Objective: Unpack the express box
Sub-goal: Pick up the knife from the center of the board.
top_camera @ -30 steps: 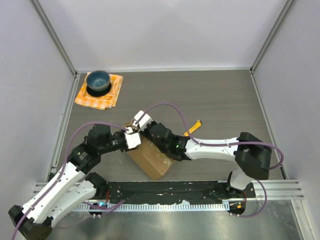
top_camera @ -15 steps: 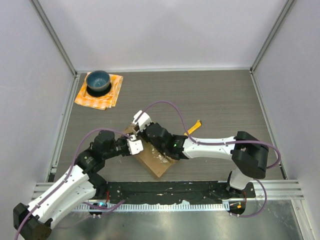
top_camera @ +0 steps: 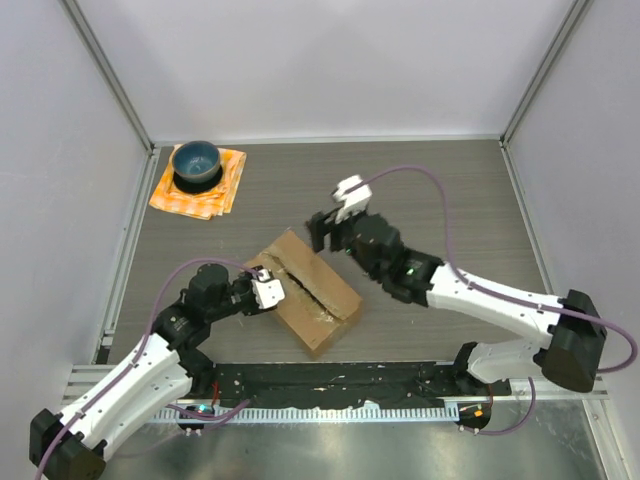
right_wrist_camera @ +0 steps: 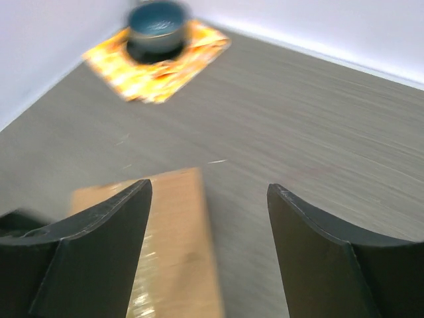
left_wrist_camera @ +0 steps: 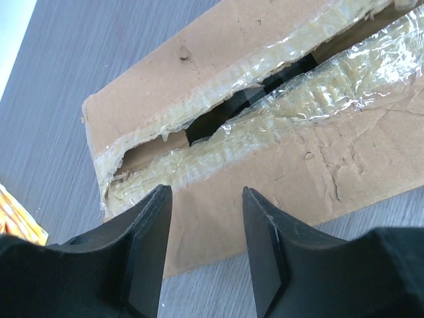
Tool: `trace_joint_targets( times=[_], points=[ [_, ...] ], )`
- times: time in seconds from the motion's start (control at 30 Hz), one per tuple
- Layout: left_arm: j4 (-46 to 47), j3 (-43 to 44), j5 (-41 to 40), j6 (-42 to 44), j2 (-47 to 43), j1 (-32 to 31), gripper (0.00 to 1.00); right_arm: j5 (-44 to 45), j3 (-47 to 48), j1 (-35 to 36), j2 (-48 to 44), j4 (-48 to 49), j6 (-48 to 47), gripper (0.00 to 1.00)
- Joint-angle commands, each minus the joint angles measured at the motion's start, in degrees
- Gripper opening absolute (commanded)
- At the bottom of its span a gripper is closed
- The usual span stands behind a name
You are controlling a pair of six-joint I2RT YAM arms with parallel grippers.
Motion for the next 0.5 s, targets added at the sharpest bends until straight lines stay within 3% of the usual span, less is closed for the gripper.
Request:
trace_joint_targets(
  times=[0.0,0.07,0.17,0.2,0.23,0.3,0.4,0.47],
  points=[
    [0.3,3.9,2.7,-2.2,-1.2,0.6,0.52,-1.8,-2.2,-15.7,-4.1,-13.7,14.2,0.76],
    [0.2,5.3,3.2,-1.9,-1.1,0.9,0.62,-5.4,-4.8,-22.9,-3.6,-16.2,18.7,0.76],
    [-0.9,6.4,2.8,0.5,-1.2,1.3,0.67,-6.0,-6.5,-26.7,-1.3,-18.5,20.0,0.76],
    [-1.0,6.7,1.9,0.7,-1.2,1.4,0.69,-5.9,-6.9,-27.1,-0.7,-18.7,20.2,0.76],
    [-1.0,7.1,0.3,0.4,-1.1,1.7,0.79,-5.2,-7.2,-27.3,-0.2,-18.9,20.2,0.76],
    [-1.2,7.8,-0.6,-0.5,-1.1,2.1,0.81,-4.4,-7.9,-27.9,2.4,-18.9,20.1,0.76],
    [-1.6,9.4,-0.7,-2.0,-1.5,2.8,0.98,-5.0,-7.7,-29.4,6.8,-18.8,20.8,0.76],
    [-2.1,10.9,0.1,-2.8,-1.6,3.2,1.0,-4.5,-6.6,-29.5,9.2,-18.3,20.7,0.75]
  ],
)
